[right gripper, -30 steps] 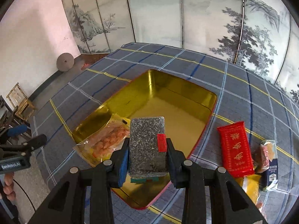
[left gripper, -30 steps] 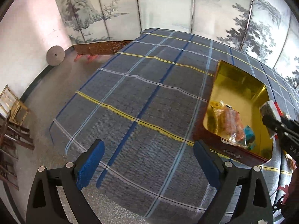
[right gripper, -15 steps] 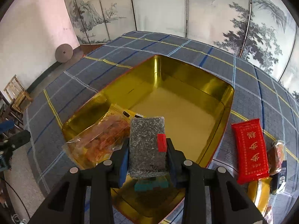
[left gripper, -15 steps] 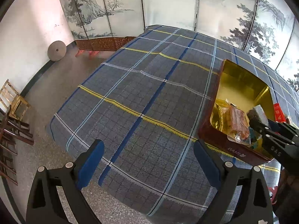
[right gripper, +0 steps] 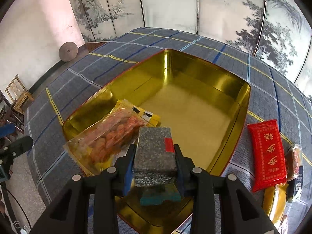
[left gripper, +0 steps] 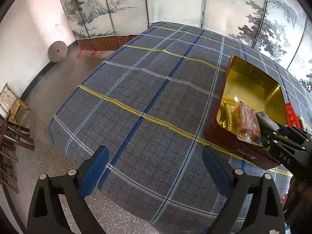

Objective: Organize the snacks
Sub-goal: 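Carry the grey seaweed block into the gold tin and open the right gripper, then grasp the clear bag of orange snack sticks with the right gripper and lift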

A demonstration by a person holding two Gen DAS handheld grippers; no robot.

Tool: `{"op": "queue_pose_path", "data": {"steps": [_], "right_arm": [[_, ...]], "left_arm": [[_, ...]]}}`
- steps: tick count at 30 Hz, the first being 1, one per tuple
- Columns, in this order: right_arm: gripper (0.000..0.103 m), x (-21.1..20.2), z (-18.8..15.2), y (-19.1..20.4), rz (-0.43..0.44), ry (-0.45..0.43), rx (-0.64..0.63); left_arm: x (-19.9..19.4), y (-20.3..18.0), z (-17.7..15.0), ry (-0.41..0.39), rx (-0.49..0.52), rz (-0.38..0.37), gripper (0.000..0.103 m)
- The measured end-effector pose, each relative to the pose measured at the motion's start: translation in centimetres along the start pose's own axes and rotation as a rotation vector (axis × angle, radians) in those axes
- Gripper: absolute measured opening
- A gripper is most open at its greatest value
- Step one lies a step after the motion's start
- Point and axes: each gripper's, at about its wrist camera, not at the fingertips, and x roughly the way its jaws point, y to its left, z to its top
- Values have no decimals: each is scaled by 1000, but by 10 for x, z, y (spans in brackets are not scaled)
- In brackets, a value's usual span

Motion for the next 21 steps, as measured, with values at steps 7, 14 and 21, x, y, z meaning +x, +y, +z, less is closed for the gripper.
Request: {"op": "queue_pose_path", "data": {"steps": [7, 14, 21], "right_arm": [[54, -19, 2, -4, 14, -47, -5], [54, -49, -6, -21, 33, -91, -4], [54, -82, -29, -76, -19, -103, 27]], "left_arm": [[-1, -9, -1, 0, 11, -8, 95], [-7, -28, 0, -12, 46, -29, 95], [-15, -61, 1, -27, 102, -62, 95]]}}
